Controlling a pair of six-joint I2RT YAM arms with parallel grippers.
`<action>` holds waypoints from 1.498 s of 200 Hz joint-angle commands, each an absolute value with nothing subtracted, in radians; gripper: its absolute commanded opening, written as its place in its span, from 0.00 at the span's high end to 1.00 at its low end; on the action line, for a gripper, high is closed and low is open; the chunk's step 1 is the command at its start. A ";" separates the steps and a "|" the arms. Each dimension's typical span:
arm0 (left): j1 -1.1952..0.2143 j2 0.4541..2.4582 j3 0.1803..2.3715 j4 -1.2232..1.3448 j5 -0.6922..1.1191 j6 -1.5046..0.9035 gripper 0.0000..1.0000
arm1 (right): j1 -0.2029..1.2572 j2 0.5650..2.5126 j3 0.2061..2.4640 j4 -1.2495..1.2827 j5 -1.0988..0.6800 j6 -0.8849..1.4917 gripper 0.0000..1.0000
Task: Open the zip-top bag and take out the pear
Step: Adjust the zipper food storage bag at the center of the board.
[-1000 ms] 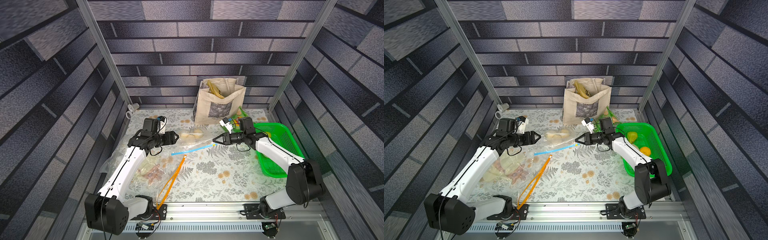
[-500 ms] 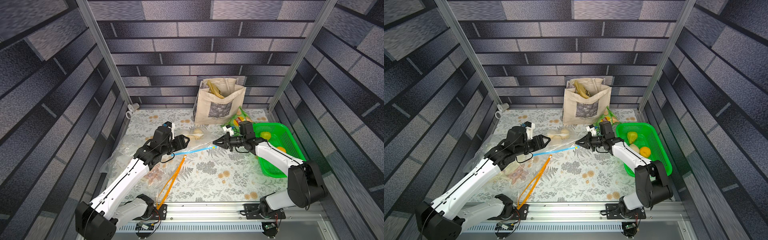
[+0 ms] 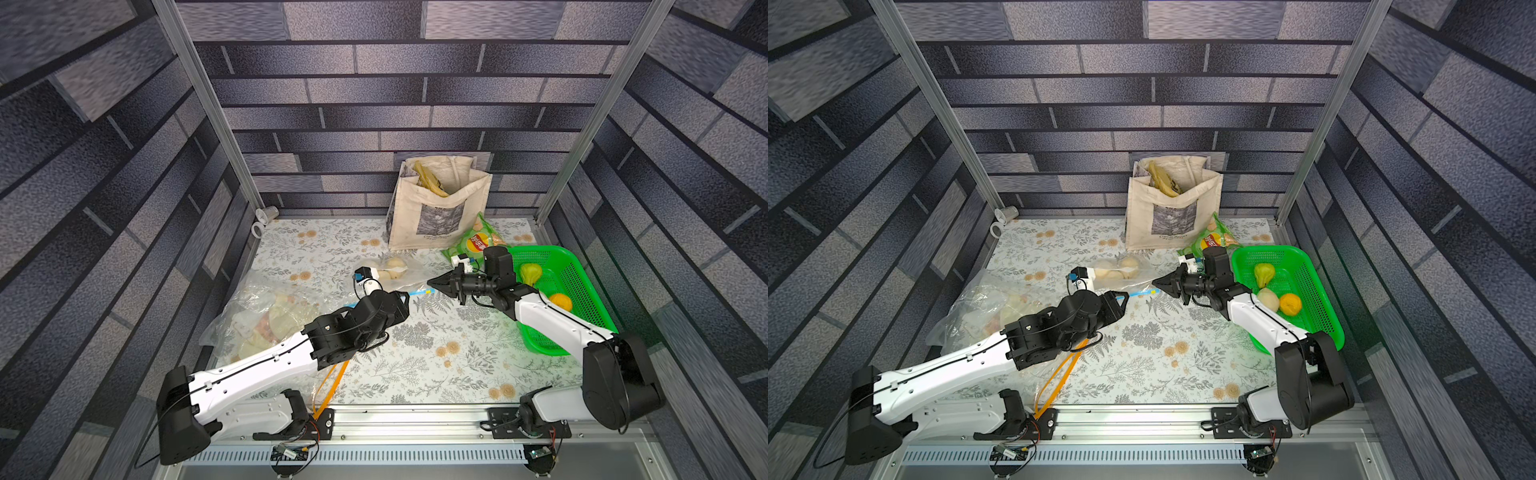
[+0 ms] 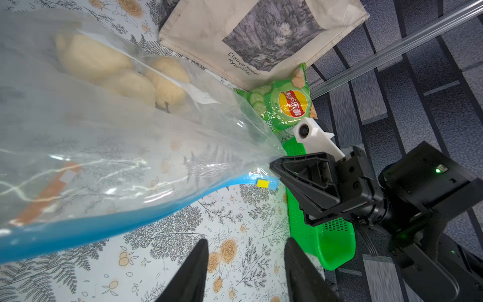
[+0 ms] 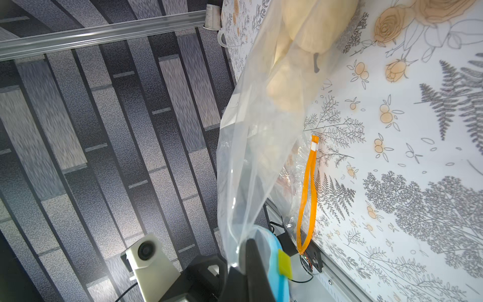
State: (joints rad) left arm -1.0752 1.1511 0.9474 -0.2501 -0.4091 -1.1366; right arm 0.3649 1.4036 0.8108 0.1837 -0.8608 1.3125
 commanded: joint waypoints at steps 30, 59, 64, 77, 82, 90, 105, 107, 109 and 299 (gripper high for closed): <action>-1.154 1.280 1.065 -0.172 -0.601 -1.170 0.51 | 0.374 1.398 0.788 0.298 -0.850 1.396 1.00; -1.136 1.322 1.128 -0.241 -0.561 -1.172 0.50 | 0.373 1.389 0.780 0.304 -0.843 1.396 1.00; -1.126 1.331 1.139 -0.256 -0.542 -1.172 0.49 | 0.373 1.388 0.780 0.305 -0.841 1.396 1.00; -1.089 1.347 1.140 -0.262 -0.473 -1.172 0.48 | 0.373 1.388 0.778 0.310 -0.838 1.395 1.00; -1.067 1.350 1.132 -0.253 -0.428 -1.172 0.48 | 0.372 1.390 0.777 0.310 -0.839 1.394 1.00; -1.032 1.351 1.117 -0.238 -0.369 -1.172 0.48 | 0.372 1.392 0.776 0.310 -0.838 1.391 1.00; -0.976 1.341 1.097 -0.244 -0.297 -1.171 0.48 | 0.371 1.402 0.778 0.307 -0.838 1.383 1.00; -0.970 1.339 1.097 -0.252 -0.293 -1.171 0.48 | 0.371 1.404 0.778 0.307 -0.838 1.383 1.00; -0.963 1.337 1.099 -0.262 -0.286 -1.169 0.47 | 0.372 1.406 0.777 0.308 -0.840 1.382 1.00; -1.210 1.361 1.011 -0.058 -0.782 0.535 0.53 | 0.371 1.411 0.810 0.221 -0.856 1.380 1.00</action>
